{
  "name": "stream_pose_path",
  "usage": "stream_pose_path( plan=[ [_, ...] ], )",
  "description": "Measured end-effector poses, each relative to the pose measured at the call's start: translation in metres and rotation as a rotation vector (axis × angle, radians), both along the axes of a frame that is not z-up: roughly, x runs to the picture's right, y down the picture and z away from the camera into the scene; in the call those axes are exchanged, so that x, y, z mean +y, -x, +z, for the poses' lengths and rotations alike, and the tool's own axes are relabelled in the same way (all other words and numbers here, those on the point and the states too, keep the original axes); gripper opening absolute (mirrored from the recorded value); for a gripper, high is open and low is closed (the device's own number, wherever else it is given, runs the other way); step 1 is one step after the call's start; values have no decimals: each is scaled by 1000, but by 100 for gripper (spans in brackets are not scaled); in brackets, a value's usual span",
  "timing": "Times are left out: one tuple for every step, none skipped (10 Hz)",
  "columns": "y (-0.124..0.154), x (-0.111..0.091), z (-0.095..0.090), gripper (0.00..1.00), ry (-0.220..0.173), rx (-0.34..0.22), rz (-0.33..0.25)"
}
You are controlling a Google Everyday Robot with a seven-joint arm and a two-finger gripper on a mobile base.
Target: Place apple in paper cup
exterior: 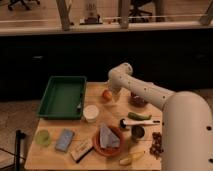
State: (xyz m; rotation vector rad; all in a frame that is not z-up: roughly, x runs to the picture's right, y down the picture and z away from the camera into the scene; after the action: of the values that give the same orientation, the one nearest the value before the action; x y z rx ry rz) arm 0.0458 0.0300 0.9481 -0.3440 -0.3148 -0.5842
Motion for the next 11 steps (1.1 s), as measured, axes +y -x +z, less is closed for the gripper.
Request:
stream_pose_path(
  plan=[
    [0, 1, 4, 78, 12, -6, 3],
    [-1, 3, 7, 72, 19, -10, 5],
    [0, 3, 8, 64, 23, -15, 7],
    [1, 6, 11, 49, 35, -26, 13],
    [1, 7, 12, 41, 41, -32, 16],
    [2, 9, 13, 32, 45, -37, 20],
    [2, 10, 13, 21, 49, -43, 25],
    [2, 11, 12, 12, 50, -48, 27],
    [1, 10, 10, 3, 47, -52, 28],
    [1, 8, 8, 0, 41, -56, 28],
    [1, 5, 4, 0, 32, -58, 27]
  ],
)
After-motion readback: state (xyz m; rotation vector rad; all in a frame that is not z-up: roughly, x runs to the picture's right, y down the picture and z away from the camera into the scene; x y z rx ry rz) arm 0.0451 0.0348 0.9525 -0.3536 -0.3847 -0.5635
